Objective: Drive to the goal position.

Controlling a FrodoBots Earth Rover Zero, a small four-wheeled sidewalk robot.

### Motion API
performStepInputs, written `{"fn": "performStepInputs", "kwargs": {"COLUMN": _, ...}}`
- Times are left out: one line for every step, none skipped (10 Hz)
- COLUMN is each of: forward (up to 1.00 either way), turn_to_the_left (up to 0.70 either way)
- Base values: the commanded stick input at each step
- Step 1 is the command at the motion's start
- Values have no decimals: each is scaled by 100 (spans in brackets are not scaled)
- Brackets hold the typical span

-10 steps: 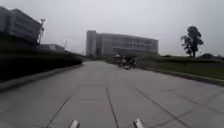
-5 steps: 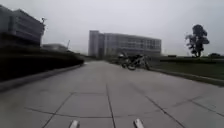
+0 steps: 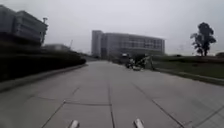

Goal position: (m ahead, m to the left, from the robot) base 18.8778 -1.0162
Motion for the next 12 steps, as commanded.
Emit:
{"fn": "performStepInputs", "kwargs": {"forward": 100, "turn_to_the_left": 1}}
{"fn": "performStepInputs", "kwargs": {"forward": 100, "turn_to_the_left": 1}}
{"fn": "performStepInputs", "kwargs": {"forward": 100, "turn_to_the_left": 1}}
{"fn": "performStepInputs", "kwargs": {"forward": 100, "turn_to_the_left": 1}}
{"fn": "performStepInputs", "kwargs": {"forward": 100, "turn_to_the_left": 1}}
{"fn": "performStepInputs", "kwargs": {"forward": 100, "turn_to_the_left": 1}}
{"fn": "performStepInputs", "kwargs": {"forward": 100, "turn_to_the_left": 1}}
{"fn": "performStepInputs", "kwargs": {"forward": 100, "turn_to_the_left": 1}}
{"fn": "performStepInputs", "kwargs": {"forward": 100, "turn_to_the_left": 1}}
{"fn": "performStepInputs", "kwargs": {"forward": 100, "turn_to_the_left": 1}}
{"fn": "performStepInputs", "kwargs": {"forward": 100, "turn_to_the_left": 1}}
{"fn": "performStepInputs", "kwargs": {"forward": 100, "turn_to_the_left": 1}}
